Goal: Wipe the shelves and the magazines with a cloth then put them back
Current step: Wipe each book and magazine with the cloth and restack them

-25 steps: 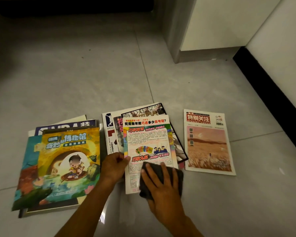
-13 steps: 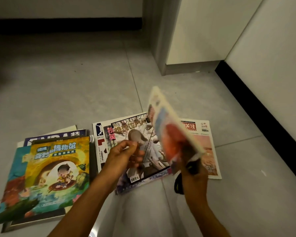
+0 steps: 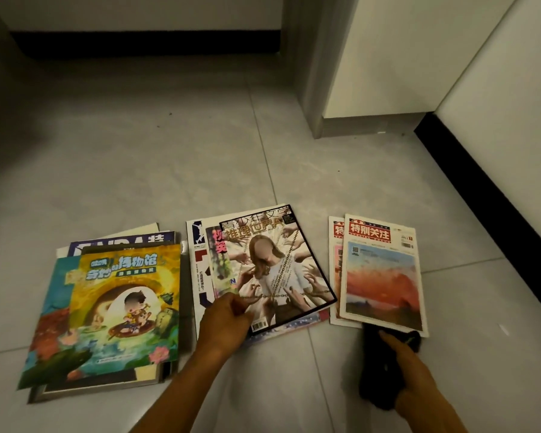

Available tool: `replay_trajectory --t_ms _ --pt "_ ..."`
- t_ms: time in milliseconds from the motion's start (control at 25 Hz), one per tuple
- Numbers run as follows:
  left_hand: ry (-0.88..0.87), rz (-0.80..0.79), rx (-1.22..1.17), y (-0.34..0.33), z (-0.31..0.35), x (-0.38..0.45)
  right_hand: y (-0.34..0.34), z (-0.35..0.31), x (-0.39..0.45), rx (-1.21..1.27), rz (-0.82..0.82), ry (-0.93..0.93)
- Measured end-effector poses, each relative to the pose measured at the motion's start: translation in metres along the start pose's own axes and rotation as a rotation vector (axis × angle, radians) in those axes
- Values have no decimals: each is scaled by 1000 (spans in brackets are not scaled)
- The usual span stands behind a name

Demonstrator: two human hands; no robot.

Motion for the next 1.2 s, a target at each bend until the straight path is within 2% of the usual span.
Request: replay_trajectory --t_ms 120,160,240,280,360,400,480,560,640,760,880,960,1080,1200 --pt "-14 61 61 -2 5 2 4 11 -30 -350 92 147" --pt "-17 65 53 -4 6 3 -8 5 -39 -401 61 273" --pt "-5 70 1 -8 5 6 -54 -14 -58 -453 -129 551" --pt "5 71 -10 -9 5 6 -81 -27 -63 -559 -180 714" --pt "22 65 -19 -9 4 6 -134 -46 -58 -894 -166 1029" --pt "35 54 -58 -10 2 7 -153 -49 -45 -1069 -140 1104" --pt "108 -8 -237 -10 -2 7 -174 -46 -21 -1298 -106 1076" --pt "172 -38 -395 -6 -6 10 -175 -36 -13 -1376 -93 1069" --pt "169 -52 -425 0 -10 14 -166 -20 -19 -1467 -111 1132" --pt "47 -30 -295 2 -15 15 -150 -3 -37 -1747 -101 1225" --pt "-19 60 -182 7 -19 11 -158 -13 -64 -1631 -144 1438" --pt "-36 124 -119 11 -18 9 -176 -20 -64 -1510 -78 1557" --pt "-68 193 -54 19 -18 9 -201 8 -44 -1652 13 1514" --pt "-77 173 -75 24 -24 17 -192 43 -35 -1712 -80 1715"
Point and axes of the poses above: each hand's wrist, its own x-axis towards the middle knuckle, its own y-axis out of the back of the hand, z = x × y, the point moved 5 cm from there along x, towards the middle knuckle, and after that the axes turned 1 degree about x, right-handed, at the moved point
